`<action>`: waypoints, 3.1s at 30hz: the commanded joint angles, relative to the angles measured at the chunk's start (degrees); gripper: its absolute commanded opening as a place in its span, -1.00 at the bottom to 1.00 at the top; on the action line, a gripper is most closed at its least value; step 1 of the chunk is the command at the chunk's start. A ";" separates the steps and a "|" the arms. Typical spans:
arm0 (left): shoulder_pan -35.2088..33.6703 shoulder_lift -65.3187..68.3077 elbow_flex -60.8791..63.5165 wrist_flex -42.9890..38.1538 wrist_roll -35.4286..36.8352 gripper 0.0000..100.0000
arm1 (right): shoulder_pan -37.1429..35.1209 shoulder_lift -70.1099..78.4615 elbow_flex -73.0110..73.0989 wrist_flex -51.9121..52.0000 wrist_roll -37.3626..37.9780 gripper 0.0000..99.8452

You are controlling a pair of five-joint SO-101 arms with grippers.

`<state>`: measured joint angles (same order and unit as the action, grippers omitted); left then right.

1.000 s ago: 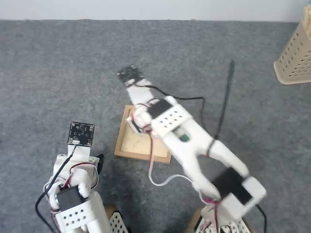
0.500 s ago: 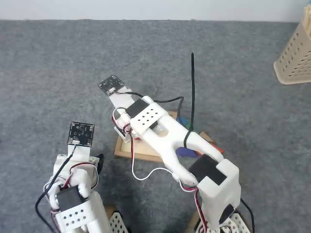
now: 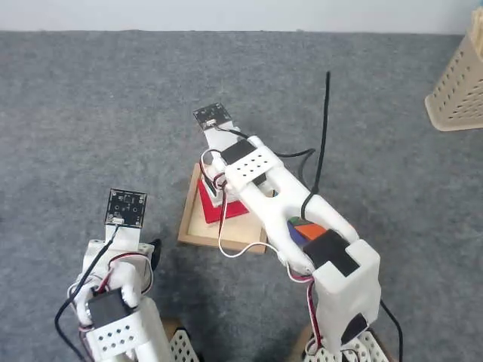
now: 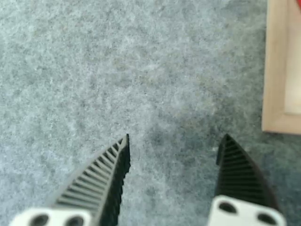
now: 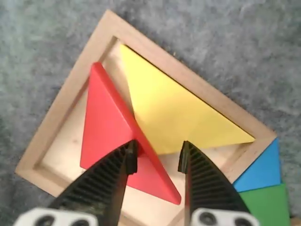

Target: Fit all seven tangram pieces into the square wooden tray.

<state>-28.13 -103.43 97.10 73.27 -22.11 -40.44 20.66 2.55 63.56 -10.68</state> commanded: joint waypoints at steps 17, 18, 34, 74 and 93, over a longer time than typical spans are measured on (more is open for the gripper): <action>-0.26 -0.88 -0.48 0.18 -0.53 -0.44 | 3.91 -7.16 1.49 -0.31 -0.79 -0.72; -0.26 -0.88 -0.48 0.18 -0.53 -0.44 | 4.70 -9.45 2.37 -0.31 -0.79 -0.72; -0.26 -0.88 -0.48 0.18 -0.53 -0.44 | 1.27 -30.73 31.12 -9.45 15.91 -0.86; -0.26 -0.88 -0.48 0.18 -0.53 -0.44 | 9.19 3.03 -8.44 -4.44 16.00 -0.85; -0.26 -0.88 -0.48 0.18 -0.53 -0.44 | 2.95 -1.27 -6.59 -1.36 10.64 -0.85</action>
<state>-28.13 -103.43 97.10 73.27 -22.11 -36.66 26.90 -5.10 62.07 2.51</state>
